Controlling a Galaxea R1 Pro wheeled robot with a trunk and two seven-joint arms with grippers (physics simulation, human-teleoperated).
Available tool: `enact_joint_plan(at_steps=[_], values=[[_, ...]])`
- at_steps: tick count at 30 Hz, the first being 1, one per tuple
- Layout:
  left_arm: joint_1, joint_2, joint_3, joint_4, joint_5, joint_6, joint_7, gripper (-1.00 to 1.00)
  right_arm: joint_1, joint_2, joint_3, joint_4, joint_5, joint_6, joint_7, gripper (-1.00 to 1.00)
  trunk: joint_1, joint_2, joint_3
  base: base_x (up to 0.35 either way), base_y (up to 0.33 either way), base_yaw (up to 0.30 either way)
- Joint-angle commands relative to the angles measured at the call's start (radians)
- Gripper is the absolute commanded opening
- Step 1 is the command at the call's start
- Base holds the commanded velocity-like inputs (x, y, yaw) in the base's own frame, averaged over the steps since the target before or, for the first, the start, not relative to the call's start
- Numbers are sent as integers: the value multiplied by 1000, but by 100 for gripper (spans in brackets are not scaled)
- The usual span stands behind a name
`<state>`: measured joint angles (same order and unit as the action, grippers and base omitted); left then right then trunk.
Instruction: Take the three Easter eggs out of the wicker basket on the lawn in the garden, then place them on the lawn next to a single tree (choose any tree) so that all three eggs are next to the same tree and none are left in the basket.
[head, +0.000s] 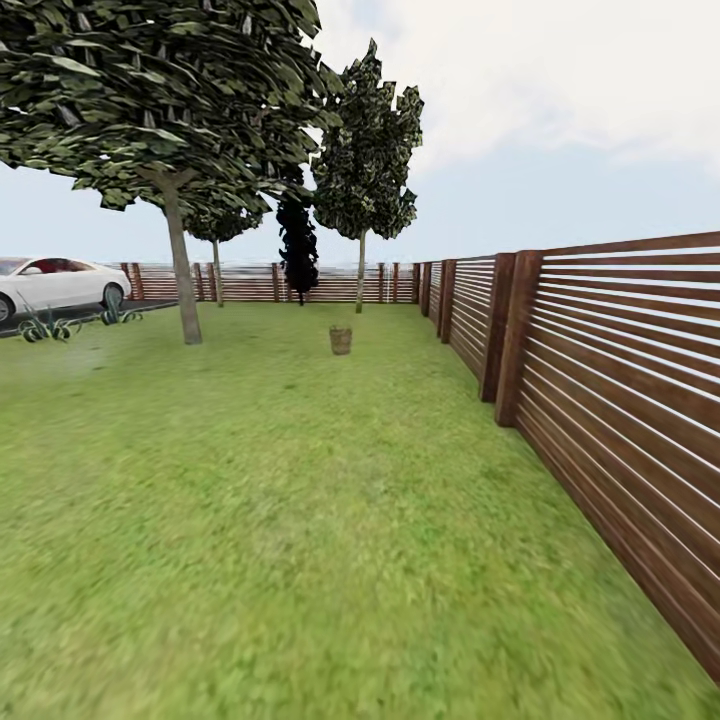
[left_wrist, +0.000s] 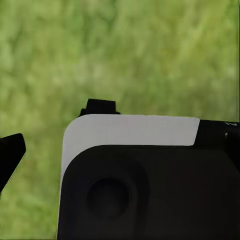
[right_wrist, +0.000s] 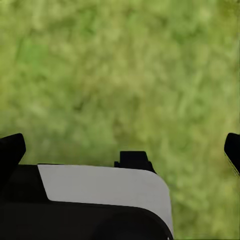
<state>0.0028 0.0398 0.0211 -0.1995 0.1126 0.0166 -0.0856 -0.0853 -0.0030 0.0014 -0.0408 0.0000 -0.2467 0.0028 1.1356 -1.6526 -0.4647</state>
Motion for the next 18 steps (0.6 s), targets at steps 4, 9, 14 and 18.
enact_joint_plan(at_steps=[4,9,14,18], values=[[0,0,2,-1,10,2,-5,100,-1,0,0,1,0,-3,0,100,1,0,-1,327,0,0],[0,0,2,-1,10,2,-5,100,-1,0,0,1,0,-3,0,100,1,0,-1,327,0,0],[0,0,2,-1,10,2,-5,100,-1,0,0,1,0,-3,0,100,1,0,-1,327,0,0],[0,0,2,-1,10,2,-5,100,-1,0,0,1,0,-3,0,100,1,0,-1,327,0,0]])
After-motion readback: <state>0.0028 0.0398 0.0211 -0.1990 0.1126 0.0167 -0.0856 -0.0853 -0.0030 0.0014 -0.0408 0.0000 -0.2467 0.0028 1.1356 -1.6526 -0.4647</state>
